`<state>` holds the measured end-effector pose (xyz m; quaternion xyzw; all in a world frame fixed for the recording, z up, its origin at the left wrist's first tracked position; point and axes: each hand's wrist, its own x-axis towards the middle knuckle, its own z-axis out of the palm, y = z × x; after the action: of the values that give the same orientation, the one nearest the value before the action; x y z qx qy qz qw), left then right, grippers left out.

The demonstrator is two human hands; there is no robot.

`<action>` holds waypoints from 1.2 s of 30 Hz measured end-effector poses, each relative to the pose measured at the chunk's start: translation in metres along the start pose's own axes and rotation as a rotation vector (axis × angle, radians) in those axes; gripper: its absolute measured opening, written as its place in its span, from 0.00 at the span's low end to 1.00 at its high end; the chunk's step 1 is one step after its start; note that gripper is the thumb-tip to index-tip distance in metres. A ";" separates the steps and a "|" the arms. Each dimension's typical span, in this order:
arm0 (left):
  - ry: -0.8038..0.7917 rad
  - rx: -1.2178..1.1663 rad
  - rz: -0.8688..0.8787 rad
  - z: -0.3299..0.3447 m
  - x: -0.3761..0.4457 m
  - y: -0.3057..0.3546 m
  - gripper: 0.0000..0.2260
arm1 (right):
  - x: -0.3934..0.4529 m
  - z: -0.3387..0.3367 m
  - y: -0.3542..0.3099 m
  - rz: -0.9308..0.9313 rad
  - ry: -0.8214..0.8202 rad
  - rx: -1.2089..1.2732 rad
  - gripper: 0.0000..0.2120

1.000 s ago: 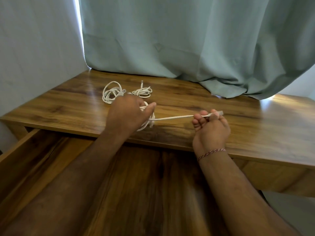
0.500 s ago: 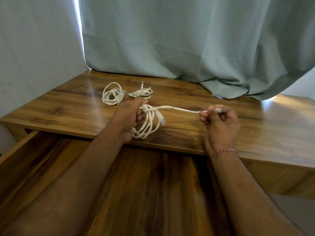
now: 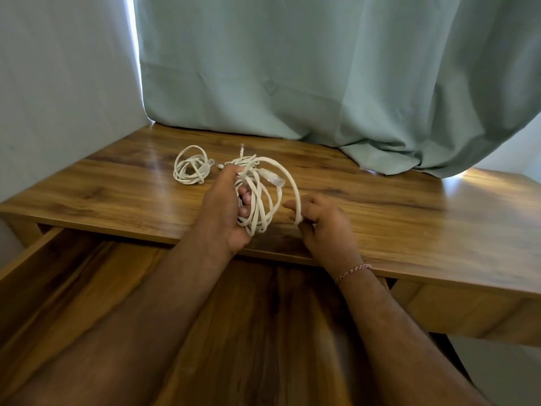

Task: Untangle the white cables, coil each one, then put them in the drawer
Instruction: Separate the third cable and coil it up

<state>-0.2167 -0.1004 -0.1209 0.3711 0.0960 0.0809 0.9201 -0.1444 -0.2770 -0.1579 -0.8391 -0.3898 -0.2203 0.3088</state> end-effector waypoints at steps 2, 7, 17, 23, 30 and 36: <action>0.018 0.017 0.020 0.003 -0.001 0.000 0.19 | -0.001 0.002 -0.002 -0.032 -0.013 -0.024 0.14; 0.114 0.126 0.054 0.004 -0.005 -0.003 0.20 | 0.001 0.002 -0.008 -0.028 0.041 -0.111 0.20; -0.018 0.507 0.002 0.005 -0.013 -0.008 0.21 | 0.003 -0.006 -0.018 0.481 0.140 0.852 0.03; 0.169 0.375 0.162 0.003 -0.007 -0.006 0.20 | 0.003 -0.001 -0.025 0.432 0.014 0.938 0.06; 0.075 0.448 0.125 0.004 -0.011 -0.017 0.16 | 0.000 0.001 -0.034 0.530 -0.153 1.298 0.10; 0.117 0.446 0.223 0.008 -0.012 -0.026 0.16 | 0.002 0.002 -0.042 0.588 -0.131 1.457 0.27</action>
<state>-0.2240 -0.1270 -0.1322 0.5679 0.1231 0.1801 0.7937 -0.1766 -0.2535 -0.1434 -0.5053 -0.2157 0.2313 0.8029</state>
